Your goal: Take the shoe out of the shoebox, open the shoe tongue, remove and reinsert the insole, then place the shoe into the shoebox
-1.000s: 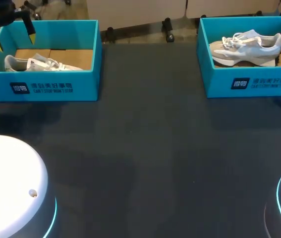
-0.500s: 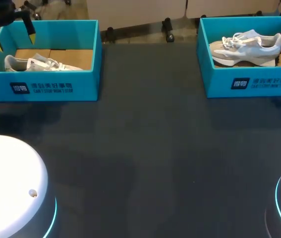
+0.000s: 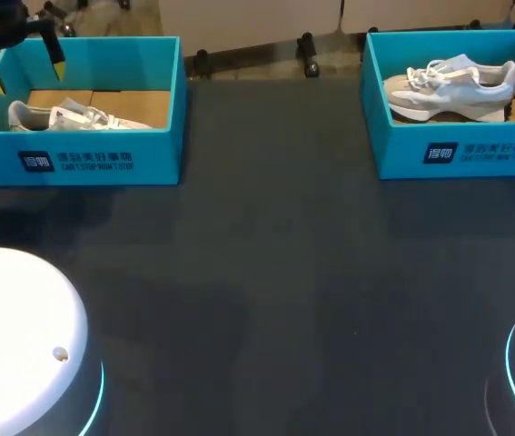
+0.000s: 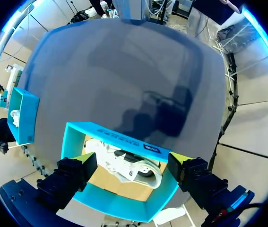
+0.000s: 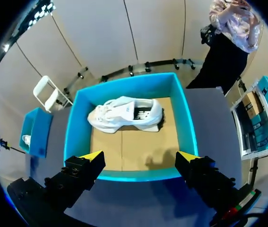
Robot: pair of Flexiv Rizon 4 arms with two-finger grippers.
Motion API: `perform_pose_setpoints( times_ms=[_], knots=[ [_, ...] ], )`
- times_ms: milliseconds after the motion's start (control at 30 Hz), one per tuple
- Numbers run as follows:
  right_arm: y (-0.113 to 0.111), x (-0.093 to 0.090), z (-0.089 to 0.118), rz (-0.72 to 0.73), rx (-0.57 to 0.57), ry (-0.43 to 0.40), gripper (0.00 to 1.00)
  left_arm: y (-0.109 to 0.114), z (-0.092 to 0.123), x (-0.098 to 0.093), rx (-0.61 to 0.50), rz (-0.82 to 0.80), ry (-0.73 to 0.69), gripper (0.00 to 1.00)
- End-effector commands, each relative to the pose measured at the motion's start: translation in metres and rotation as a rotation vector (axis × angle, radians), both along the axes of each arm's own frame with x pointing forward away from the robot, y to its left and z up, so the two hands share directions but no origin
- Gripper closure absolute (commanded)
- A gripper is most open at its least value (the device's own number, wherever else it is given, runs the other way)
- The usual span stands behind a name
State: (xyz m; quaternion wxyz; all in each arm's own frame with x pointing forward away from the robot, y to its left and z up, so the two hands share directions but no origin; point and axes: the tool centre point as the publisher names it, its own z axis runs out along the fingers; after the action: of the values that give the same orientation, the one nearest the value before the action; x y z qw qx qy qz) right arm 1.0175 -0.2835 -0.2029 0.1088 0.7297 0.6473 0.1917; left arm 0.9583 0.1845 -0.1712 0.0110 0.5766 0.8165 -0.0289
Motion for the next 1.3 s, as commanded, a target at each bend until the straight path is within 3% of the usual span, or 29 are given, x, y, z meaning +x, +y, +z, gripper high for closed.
perform_pose_setpoints(
  times_ms=[33, 533, 1000, 1167, 1300],
  knots=[
    [-0.006, 0.033, -0.009, -0.012, 0.02, 0.065, 0.0, 0.0, 0.0, -0.002, 0.002, 0.0, -0.004, 0.0],
    [-0.024, 0.081, -0.039, -0.025, -0.043, 0.261, 0.0, 0.0, 0.0, -0.002, 0.002, 0.0, -0.004, 0.0],
    [-0.022, 0.084, -0.038, -0.001, -0.037, 0.238, 0.0, 0.0, 0.0, -0.002, 0.002, 0.0, -0.004, 0.0],
    [-0.017, 0.105, -0.061, -0.024, -0.076, 0.287, 0.0, 0.0, 0.0, -0.002, 0.002, 0.0, -0.004, 0.0],
    [-0.017, 0.117, -0.078, -0.076, -0.095, 0.28, 0.0, 0.0, 0.0, -0.002, 0.002, 0.0, -0.004, 0.0]
  ],
)
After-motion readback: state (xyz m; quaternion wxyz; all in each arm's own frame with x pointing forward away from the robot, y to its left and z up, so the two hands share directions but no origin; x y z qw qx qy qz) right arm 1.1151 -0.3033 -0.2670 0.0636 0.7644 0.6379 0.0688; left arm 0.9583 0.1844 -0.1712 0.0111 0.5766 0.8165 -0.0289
